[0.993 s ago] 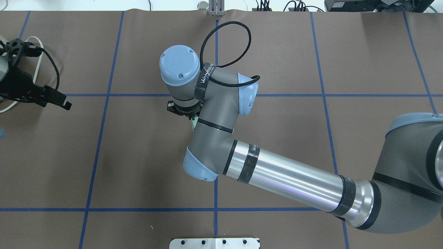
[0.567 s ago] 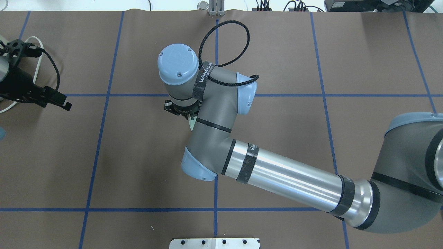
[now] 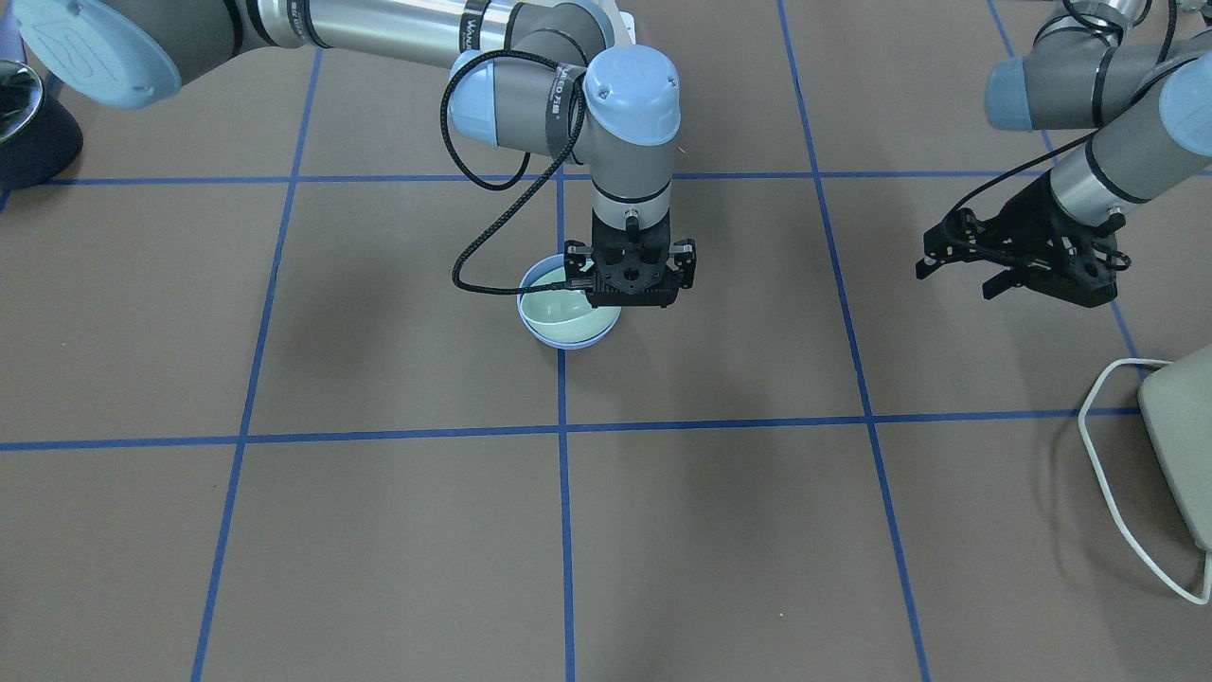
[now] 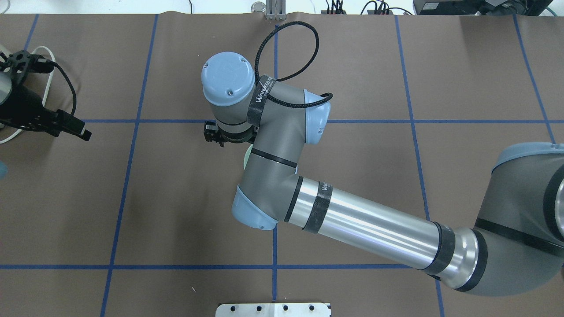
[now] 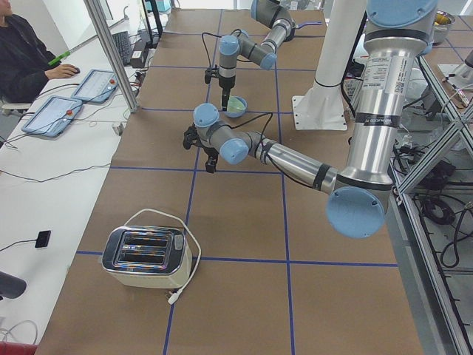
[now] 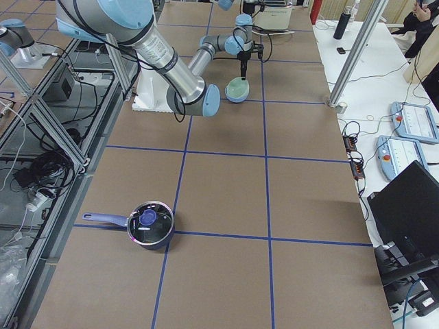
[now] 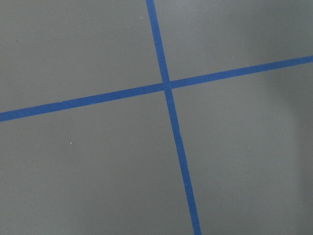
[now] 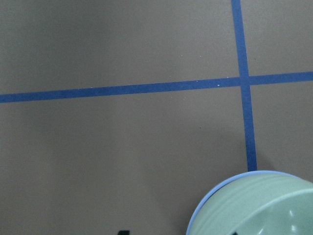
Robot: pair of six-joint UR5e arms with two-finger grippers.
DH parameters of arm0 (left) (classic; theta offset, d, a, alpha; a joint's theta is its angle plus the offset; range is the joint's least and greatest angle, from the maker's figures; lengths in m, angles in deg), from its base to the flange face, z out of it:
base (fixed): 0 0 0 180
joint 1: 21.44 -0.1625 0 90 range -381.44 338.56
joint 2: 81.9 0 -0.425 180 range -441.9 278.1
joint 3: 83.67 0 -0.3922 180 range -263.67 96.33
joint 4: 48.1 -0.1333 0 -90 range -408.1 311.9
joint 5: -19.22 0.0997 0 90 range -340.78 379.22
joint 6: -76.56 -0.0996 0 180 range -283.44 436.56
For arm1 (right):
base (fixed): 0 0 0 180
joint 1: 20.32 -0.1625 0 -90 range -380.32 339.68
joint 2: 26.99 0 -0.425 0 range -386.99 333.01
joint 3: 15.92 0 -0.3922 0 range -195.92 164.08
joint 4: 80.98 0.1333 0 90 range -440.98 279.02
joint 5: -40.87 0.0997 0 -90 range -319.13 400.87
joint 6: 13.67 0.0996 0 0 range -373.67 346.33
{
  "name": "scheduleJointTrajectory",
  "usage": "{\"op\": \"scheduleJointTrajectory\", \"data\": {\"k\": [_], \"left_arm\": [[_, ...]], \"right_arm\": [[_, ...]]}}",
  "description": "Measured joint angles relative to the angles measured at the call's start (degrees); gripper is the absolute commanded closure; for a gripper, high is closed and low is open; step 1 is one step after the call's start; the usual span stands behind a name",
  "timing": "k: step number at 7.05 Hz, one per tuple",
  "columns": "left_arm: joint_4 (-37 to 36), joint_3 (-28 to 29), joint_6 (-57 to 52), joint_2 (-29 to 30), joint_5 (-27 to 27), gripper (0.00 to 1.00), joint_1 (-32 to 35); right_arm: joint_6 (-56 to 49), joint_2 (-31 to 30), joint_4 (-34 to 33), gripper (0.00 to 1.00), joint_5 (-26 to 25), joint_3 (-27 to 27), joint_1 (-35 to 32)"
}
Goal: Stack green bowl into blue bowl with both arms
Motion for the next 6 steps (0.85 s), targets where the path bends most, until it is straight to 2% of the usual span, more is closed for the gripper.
{"op": "scheduleJointTrajectory", "data": {"k": [2,4,6], "left_arm": [[0.03,-0.28,0.0,-0.02,0.0,0.03,0.05],[0.02,-1.04,-0.21,-0.41,-0.38,0.03,0.52],[-0.51,-1.13,-6.48,-2.36,-2.19,0.03,5.48]], "right_arm": [[-1.69,0.0,-2.91,0.0,2.4,2.97,-2.67],[-6.04,-1.25,-9.9,0.0,8.0,8.98,-8.32],[-16.93,-10.99,-15.46,0.0,14.33,20.31,-18.9]]}}
